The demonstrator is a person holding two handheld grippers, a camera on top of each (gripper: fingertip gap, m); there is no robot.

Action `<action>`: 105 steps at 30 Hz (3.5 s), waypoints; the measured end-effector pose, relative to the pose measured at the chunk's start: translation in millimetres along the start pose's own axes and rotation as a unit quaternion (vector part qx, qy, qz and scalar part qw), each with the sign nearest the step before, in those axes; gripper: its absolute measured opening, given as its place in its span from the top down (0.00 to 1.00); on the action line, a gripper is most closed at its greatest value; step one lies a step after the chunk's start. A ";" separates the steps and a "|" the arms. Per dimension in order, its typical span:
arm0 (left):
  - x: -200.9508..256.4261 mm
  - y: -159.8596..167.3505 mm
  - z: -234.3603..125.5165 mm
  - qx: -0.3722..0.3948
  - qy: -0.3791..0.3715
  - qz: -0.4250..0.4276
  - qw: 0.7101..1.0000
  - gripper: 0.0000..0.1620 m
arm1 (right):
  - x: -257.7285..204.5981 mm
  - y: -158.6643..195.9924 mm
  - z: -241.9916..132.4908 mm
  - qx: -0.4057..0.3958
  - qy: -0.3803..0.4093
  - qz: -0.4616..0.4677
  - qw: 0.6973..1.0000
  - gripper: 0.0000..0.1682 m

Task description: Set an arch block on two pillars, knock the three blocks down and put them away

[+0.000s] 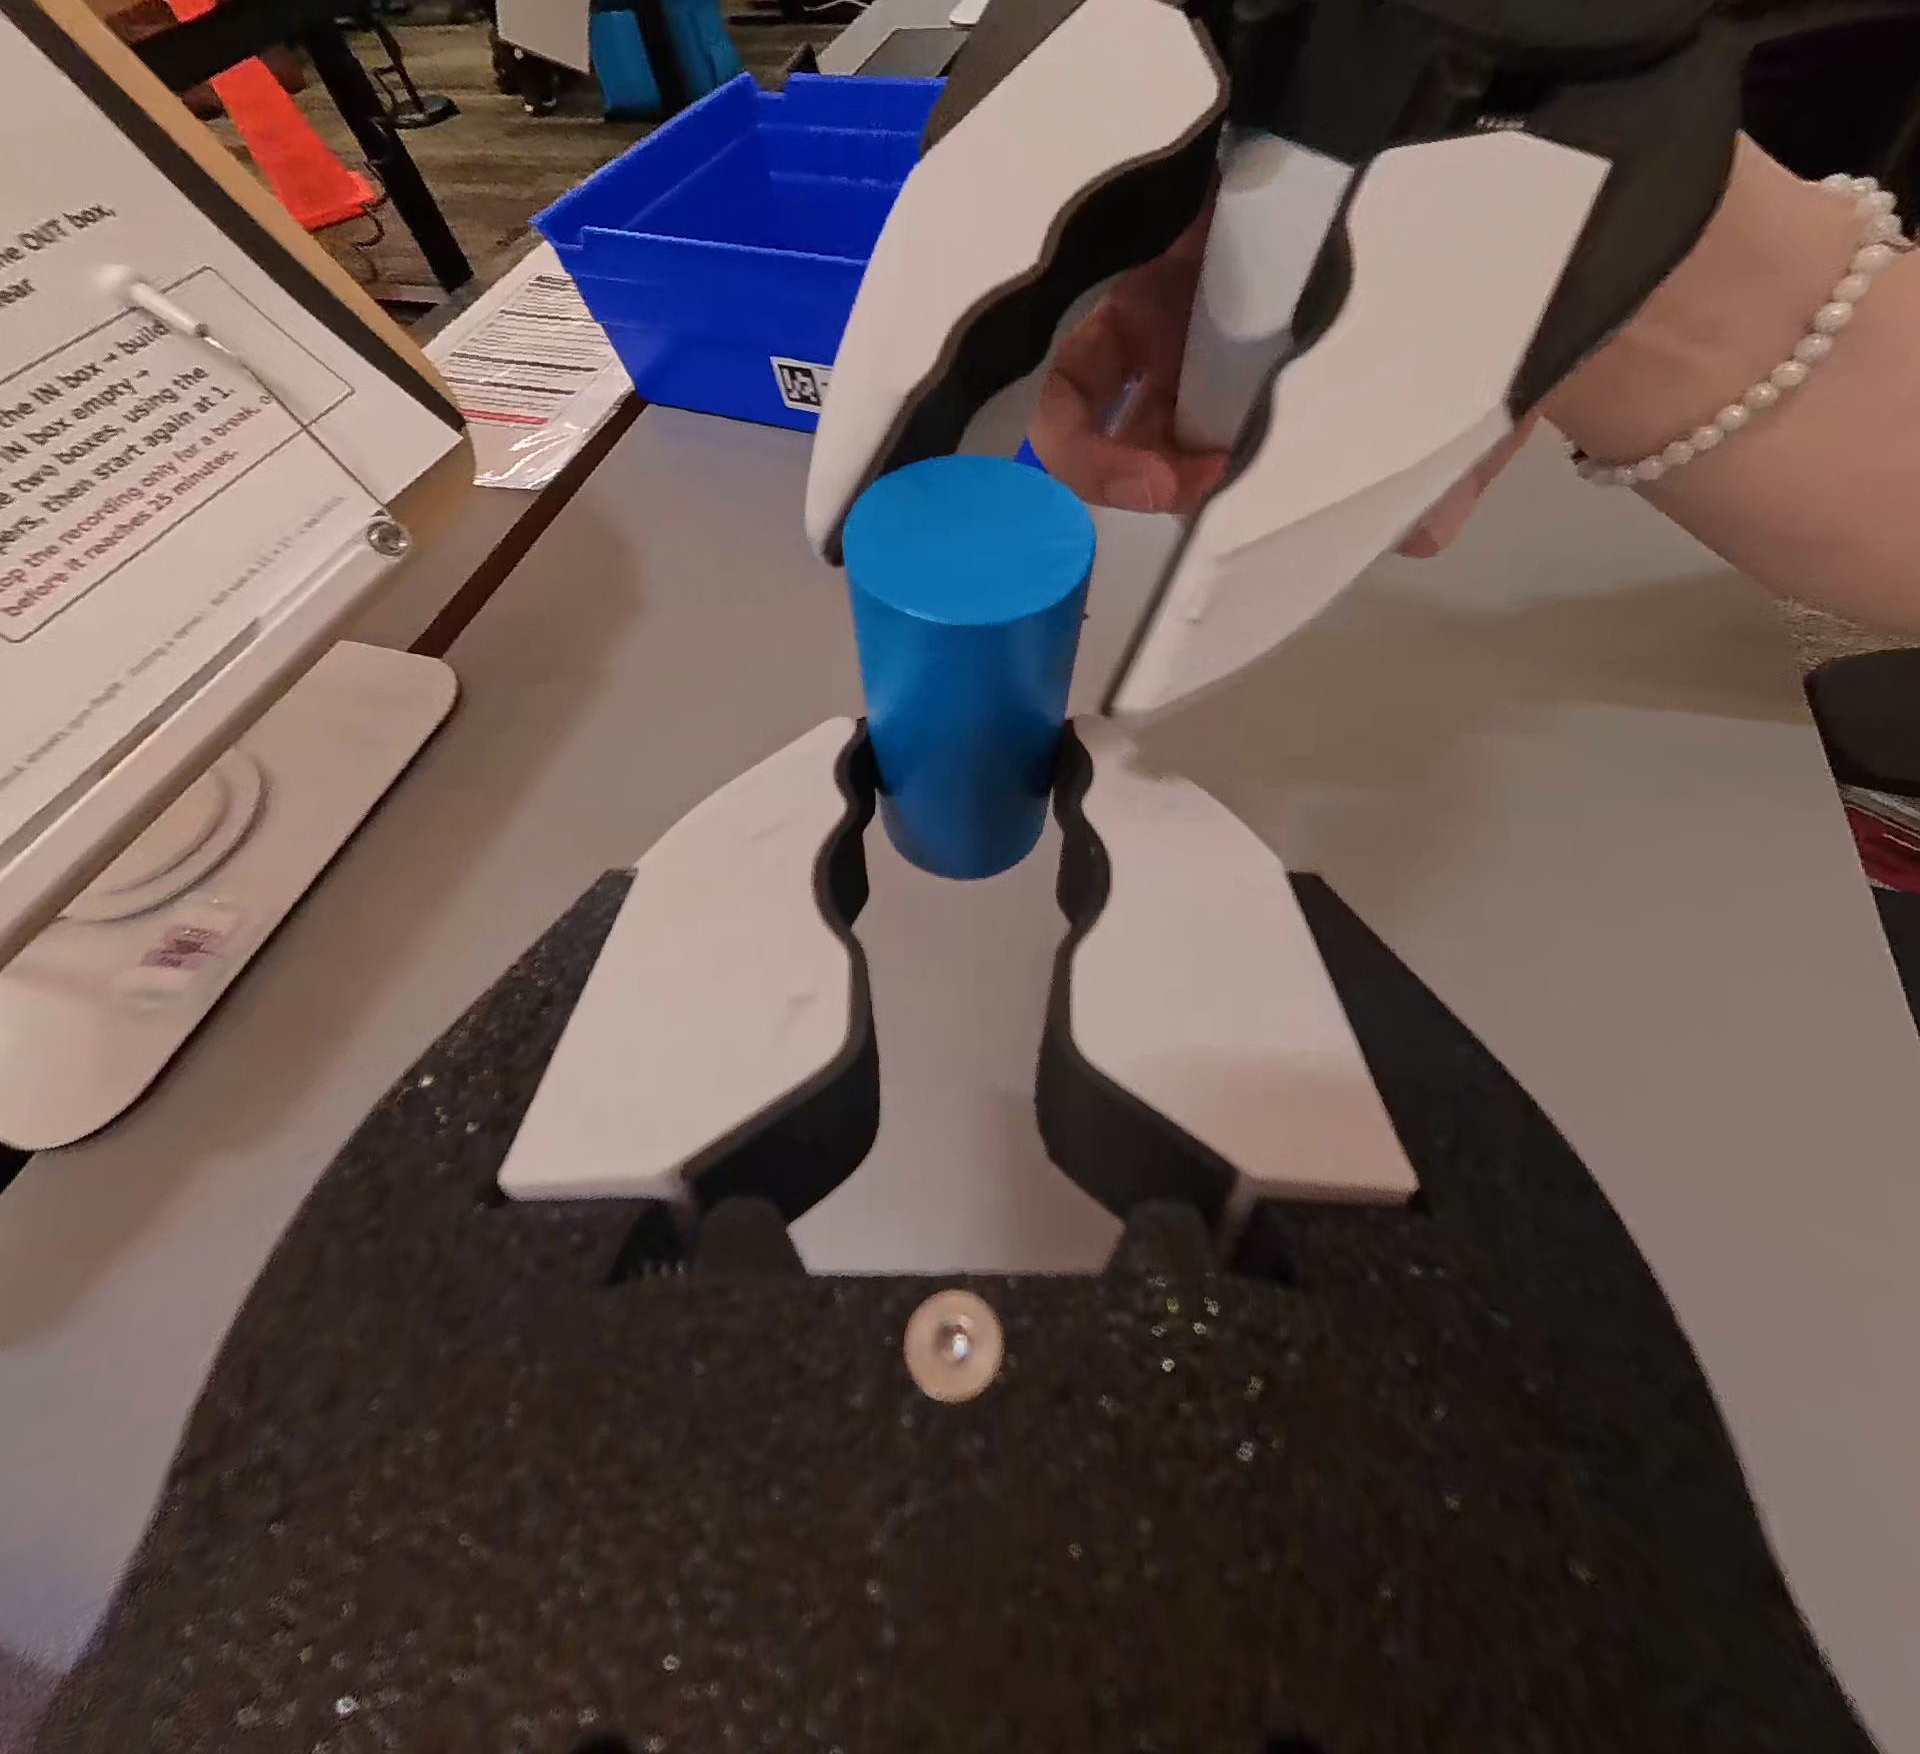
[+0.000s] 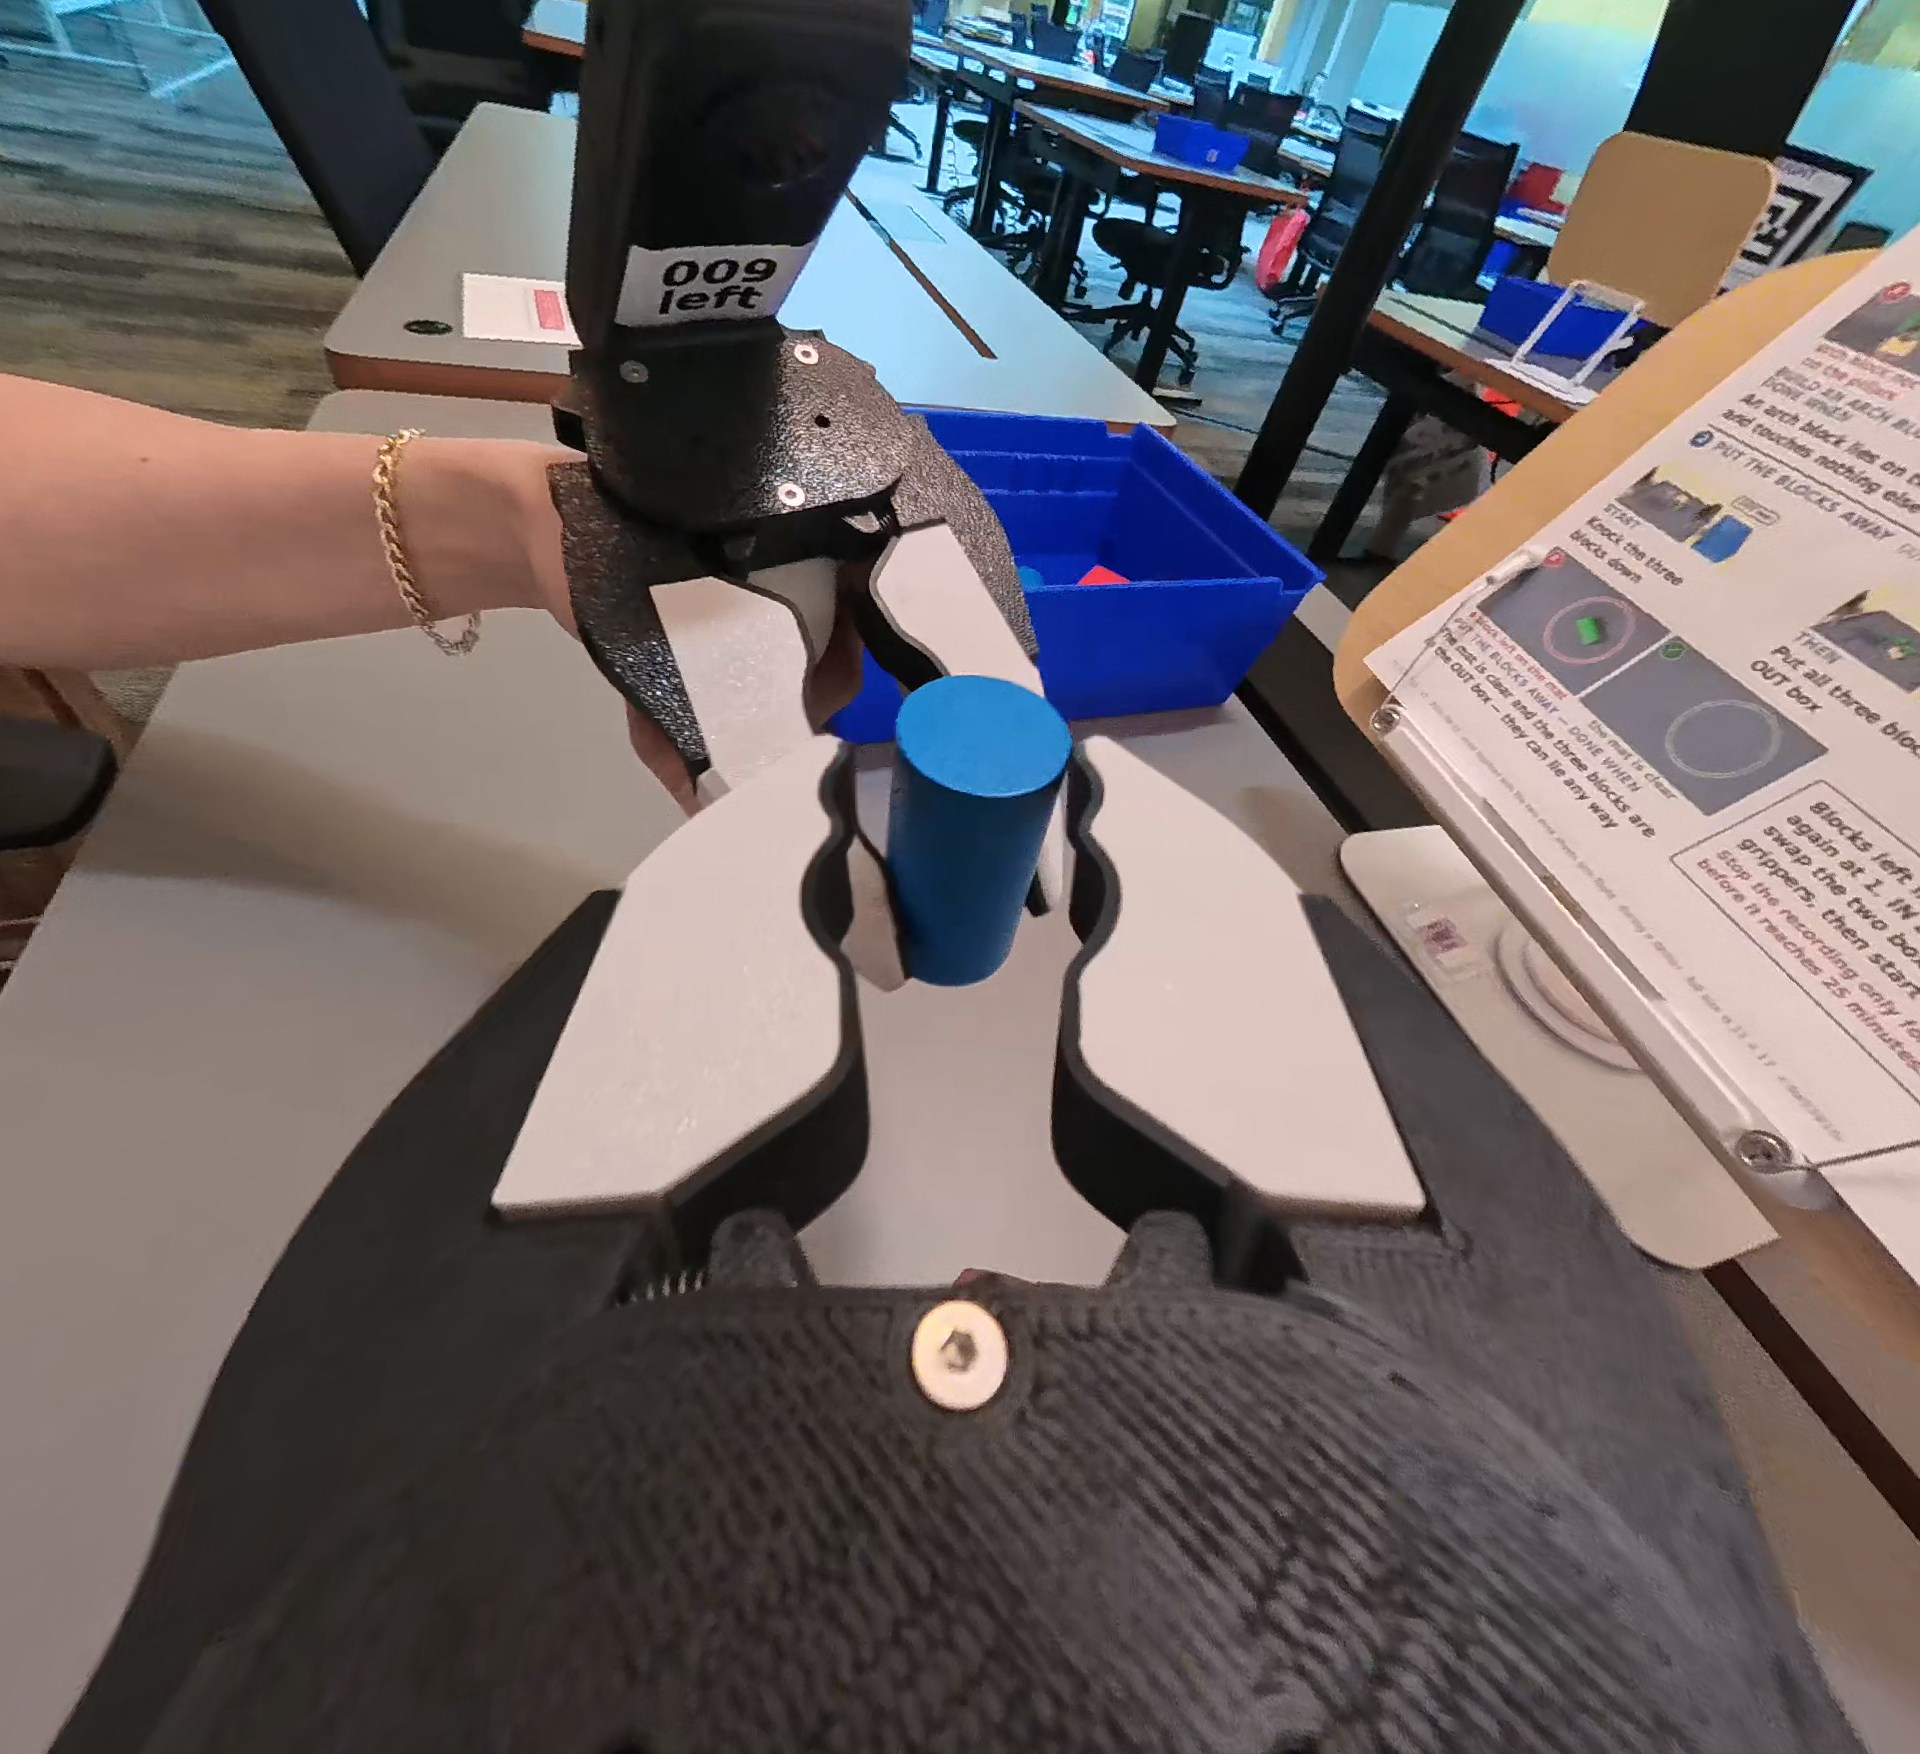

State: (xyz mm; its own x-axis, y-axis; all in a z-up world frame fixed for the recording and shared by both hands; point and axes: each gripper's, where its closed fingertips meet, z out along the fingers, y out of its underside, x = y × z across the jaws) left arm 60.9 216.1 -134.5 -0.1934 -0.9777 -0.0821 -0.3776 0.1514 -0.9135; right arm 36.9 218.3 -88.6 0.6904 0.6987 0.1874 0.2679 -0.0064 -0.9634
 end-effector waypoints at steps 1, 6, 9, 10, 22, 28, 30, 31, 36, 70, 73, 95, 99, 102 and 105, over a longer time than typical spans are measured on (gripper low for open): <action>2.3 0.6 1.8 -0.001 0.006 0.000 1.000 0.80 | 1.4 1.4 -1.2 -0.002 0.004 -0.002 1.000 0.80; 4.9 7.2 10.0 -0.014 0.006 0.002 1.000 0.80 | 1.8 12.3 -4.4 -0.023 0.002 -0.007 1.000 0.81; 3.2 9.1 15.0 -0.004 -0.010 -0.003 1.000 0.80 | 6.0 17.5 -6.9 -0.023 0.013 0.003 1.000 0.81; 0.0 8.0 15.7 0.007 -0.026 -0.007 1.000 0.76 | 11.5 19.1 -9.4 -0.019 0.027 0.006 0.999 0.81; -13.6 15.6 -11.9 0.068 -0.094 -0.106 0.988 0.56 | 114.2 126.6 -47.0 -0.075 0.222 0.161 0.959 0.81; -4.1 29.6 -15.2 0.055 -0.091 -0.105 0.989 0.56 | 118.6 167.5 -33.5 -0.126 0.229 0.166 0.951 0.81; -2.0 32.8 -16.5 0.051 -0.091 -0.101 0.989 0.56 | 118.2 171.5 -30.2 -0.137 0.225 0.157 0.952 0.81; -1.7 34.3 -17.1 0.050 -0.092 -0.100 0.989 0.56 | 117.8 172.8 -29.0 -0.141 0.222 0.152 0.953 0.81; 0.1 36.0 -19.3 0.055 -0.089 -0.099 0.990 0.56 | 115.9 176.0 -25.6 -0.144 0.209 0.152 0.955 0.81; 1.5 30.6 -31.2 0.075 -0.090 -0.109 0.987 0.57 | 110.6 186.1 -28.7 -0.173 0.187 0.144 0.956 0.77; 1.4 26.8 -35.8 0.084 -0.090 -0.112 0.986 0.57 | 112.0 185.0 -29.3 -0.178 0.192 0.143 0.955 0.64; -217.4 196.0 -217.8 -0.463 -0.162 0.250 0.834 0.65 | 35.5 118.2 -88.4 -0.123 0.177 0.135 0.967 0.45; -231.7 234.9 -208.2 -0.512 -0.120 0.257 0.811 0.67 | 26.5 127.6 -90.5 -0.136 0.178 0.142 0.964 0.45; -243.8 248.2 -204.0 -0.526 -0.109 0.252 0.805 0.70 | 22.2 131.3 -93.4 -0.138 0.179 0.148 0.963 0.45; -253.5 255.1 -204.7 -0.543 -0.098 0.255 0.794 0.71 | 23.0 134.5 -95.3 -0.142 0.180 0.151 0.962 0.46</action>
State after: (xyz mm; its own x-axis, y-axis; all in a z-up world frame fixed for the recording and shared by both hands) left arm -171.7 532.4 -265.1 -0.4665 -0.7370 -0.4890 -0.8746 0.4668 0.1308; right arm 152.8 165.3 -195.6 0.9400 0.3410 0.0112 0.1560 -0.4004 -0.9029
